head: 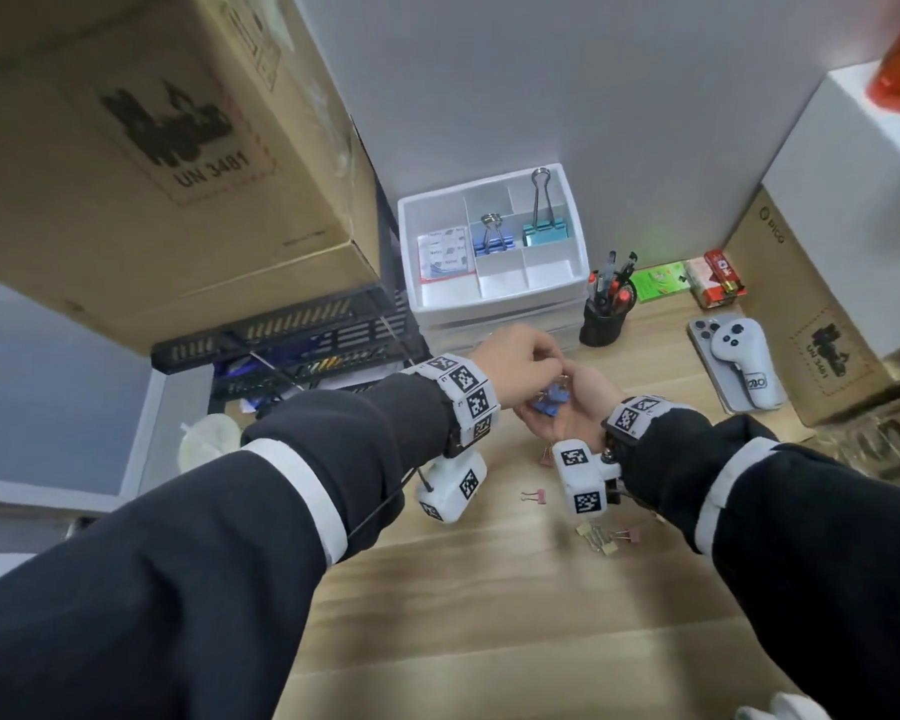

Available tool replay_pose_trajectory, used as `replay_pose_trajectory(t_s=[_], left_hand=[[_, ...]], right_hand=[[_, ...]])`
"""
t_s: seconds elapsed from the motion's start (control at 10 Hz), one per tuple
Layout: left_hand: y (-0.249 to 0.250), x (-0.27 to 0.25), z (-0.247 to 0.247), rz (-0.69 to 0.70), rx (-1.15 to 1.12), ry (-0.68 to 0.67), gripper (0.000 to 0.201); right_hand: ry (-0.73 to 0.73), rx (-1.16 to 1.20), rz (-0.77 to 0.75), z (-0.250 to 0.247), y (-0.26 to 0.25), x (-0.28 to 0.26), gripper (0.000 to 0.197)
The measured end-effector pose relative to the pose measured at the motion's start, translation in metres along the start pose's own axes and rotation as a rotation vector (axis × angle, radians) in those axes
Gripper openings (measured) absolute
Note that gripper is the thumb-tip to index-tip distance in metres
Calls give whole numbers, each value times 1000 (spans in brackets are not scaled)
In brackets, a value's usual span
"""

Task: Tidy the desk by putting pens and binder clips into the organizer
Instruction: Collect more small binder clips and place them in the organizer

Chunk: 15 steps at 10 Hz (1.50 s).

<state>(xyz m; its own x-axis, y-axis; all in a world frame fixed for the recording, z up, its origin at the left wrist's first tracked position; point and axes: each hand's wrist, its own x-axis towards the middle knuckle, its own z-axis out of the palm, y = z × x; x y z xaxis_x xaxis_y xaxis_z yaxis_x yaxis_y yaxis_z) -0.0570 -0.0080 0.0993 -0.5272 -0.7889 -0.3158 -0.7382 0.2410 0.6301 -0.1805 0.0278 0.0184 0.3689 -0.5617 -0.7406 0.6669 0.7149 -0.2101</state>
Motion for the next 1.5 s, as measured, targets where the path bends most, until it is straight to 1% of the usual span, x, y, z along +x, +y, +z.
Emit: replay_pose_trajectory(t_s=[0.1, 0.2, 0.3, 0.4, 0.5, 0.6, 0.7, 0.8, 0.9, 1.0, 1.1, 1.2, 1.3, 1.4, 1.5], left_hand=[[4, -4, -11, 12, -94, 43, 18], [8, -7, -32, 26, -69, 187, 15], [0, -8, -58, -9, 7, 275, 15], [-14, -11, -86, -79, 106, 339, 16], [-26, -14, -105, -128, 270, 318, 16], [-34, -14, -109, -180, 466, 208, 31], [-37, -11, -104, -191, 563, 174, 32], [-36, -9, -101, -217, 572, 165, 31], [-35, -7, -102, -221, 602, 144, 31], [-36, -7, -103, -209, 625, 146, 29], [-37, -6, -102, -203, 639, 149, 27], [-36, -6, -101, -210, 633, 153, 30], [-36, -6, -100, -211, 627, 154, 30], [-37, -7, -99, -217, 632, 158, 22], [-36, -9, -97, -227, 634, 151, 22]], right_hand=[[89, -51, 28, 5, -6, 0, 24], [80, -132, 54, 15, -15, -6, 34], [23, -234, 36, 31, -29, -18, 33], [-29, -313, -29, 55, -49, -28, 27], [-37, -375, -72, 85, -70, -36, 24], [91, -530, -151, 114, -84, -32, 20], [257, -753, -217, 135, -96, -24, 11], [383, -874, -194, 143, -105, -15, 12], [442, -994, -270, 146, -109, -2, 6], [451, -1004, -348, 144, -105, 8, 13], [411, -945, -422, 146, -101, 11, 44], [440, -1070, -448, 157, -95, 0, 41], [559, -1484, -458, 160, -96, -9, 28], [576, -1780, -463, 161, -95, -13, 29], [652, -1721, -497, 161, -95, -12, 30]])
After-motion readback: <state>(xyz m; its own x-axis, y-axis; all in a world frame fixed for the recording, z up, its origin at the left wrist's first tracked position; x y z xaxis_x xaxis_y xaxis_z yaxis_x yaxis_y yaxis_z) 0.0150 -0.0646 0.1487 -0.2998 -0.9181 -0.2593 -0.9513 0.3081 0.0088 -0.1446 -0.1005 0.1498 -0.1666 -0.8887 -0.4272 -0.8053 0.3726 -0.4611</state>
